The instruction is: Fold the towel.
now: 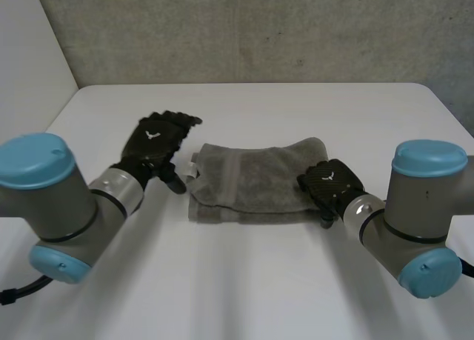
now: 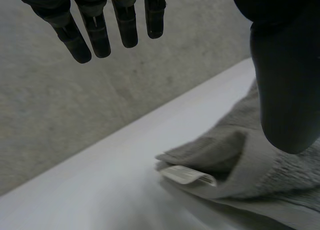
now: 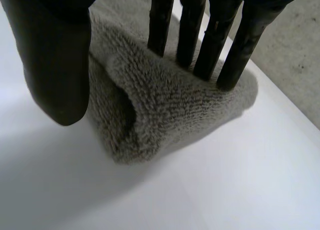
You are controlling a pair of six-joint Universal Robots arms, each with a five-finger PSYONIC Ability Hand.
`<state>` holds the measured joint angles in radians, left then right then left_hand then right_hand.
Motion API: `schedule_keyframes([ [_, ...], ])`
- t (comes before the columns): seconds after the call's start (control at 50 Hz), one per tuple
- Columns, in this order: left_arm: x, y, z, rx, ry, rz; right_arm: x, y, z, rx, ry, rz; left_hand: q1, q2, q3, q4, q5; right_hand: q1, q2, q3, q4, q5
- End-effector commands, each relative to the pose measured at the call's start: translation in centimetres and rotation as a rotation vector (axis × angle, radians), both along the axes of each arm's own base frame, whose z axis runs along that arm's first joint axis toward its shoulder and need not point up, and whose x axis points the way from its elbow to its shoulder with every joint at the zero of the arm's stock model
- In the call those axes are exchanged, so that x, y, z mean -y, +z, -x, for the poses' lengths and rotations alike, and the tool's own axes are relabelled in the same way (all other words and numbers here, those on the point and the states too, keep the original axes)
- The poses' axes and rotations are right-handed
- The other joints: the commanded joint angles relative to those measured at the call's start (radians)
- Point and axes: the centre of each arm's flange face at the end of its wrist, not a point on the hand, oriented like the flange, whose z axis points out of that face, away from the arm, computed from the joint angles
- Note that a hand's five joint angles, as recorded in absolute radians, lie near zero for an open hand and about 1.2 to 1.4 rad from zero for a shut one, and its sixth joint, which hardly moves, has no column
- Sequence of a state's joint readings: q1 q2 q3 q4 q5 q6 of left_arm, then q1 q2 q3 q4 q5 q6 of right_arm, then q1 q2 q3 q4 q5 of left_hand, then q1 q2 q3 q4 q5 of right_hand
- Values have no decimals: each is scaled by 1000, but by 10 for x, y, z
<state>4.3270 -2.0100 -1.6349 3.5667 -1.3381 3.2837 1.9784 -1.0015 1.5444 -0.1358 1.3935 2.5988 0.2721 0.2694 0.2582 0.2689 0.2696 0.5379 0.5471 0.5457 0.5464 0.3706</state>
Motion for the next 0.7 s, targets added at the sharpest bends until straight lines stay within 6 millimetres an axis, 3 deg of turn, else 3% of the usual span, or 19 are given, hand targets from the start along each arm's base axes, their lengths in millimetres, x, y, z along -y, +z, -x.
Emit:
schedule_keyframes([
  [0.02,-3,-15,8,21,-22,-48,16,-11,10,8,-36,46,-26,-24,-12,-23,-198,513,504,505,504,506],
  [0.04,-3,-16,8,22,-20,-51,21,-13,13,4,-52,48,-26,-24,-12,-23,-198,855,846,847,846,848],
  [0.18,-3,-2,5,3,-12,-25,38,5,20,-160,-85,190,-32,-29,-18,-29,-204,858,849,851,850,851],
  [0.22,-2,15,2,-17,-3,15,49,31,18,-273,-107,336,-35,-32,-21,-32,-207,858,849,851,850,851],
  [0.24,-2,15,2,-17,-3,15,49,31,18,-273,-107,337,-35,-32,-21,-32,-207,858,849,851,850,851],
  [0.26,-1,22,1,-25,0,35,45,41,5,-296,-75,394,-38,-35,-24,-35,-210,858,849,851,850,851],
  [0.28,0,29,2,-34,2,54,30,49,-23,-286,10,451,-41,-38,-27,-38,-213,858,849,851,850,851],
  [0.3,0,29,2,-34,2,54,30,49,-23,-286,11,451,-41,-38,-27,-38,-213,858,849,851,850,851],
  [0.32,1,35,2,-41,3,70,9,53,-55,-252,114,491,-41,-38,-27,-38,-213,858,849,851,850,851],
  [0.34,1,35,2,-41,3,70,9,53,-55,-252,115,492,-41,-38,-27,-38,-213,858,849,851,850,851],
  [0.38,4,46,2,-55,9,100,-31,39,-103,-215,312,505,-41,-38,-27,-38,-213,858,849,851,850,851],
  [0.4,4,46,2,-55,9,100,-32,39,-103,-215,312,505,-41,-38,-27,-38,-213,858,849,851,850,851],
  [0.44,6,52,0,-65,35,113,-65,18,-128,-204,471,492,-44,-41,-30,-41,-216,858,849,851,850,851],
  [0.46,6,52,0,-65,35,114,-66,18,-129,-204,472,492,-44,-41,-30,-41,-216,858,849,851,850,851],
  [0.5,6,53,-1,-72,49,114,-90,-1,-138,-233,603,495,-47,-44,-33,-44,-219,858,849,851,850,851],
  [0.54,6,55,-2,-87,65,108,-100,-8,-138,-256,655,504,-47,-44,-33,-44,-219,858,849,851,850,851],
  [0.62,6,53,-3,-93,66,95,-106,-15,-131,-295,688,507,-47,-44,-33,-44,-219,858,849,851,850,851],
  [0.66,5,52,-3,-92,66,94,-109,-9,-125,-287,690,507,-47,-44,-33,-44,-219,-356,-365,-363,-364,-363],
  [0.7,4,51,-2,-91,62,91,-109,1,-122,-269,672,513,-47,-44,-33,-44,-219,-363,-373,-371,-372,-371],
])
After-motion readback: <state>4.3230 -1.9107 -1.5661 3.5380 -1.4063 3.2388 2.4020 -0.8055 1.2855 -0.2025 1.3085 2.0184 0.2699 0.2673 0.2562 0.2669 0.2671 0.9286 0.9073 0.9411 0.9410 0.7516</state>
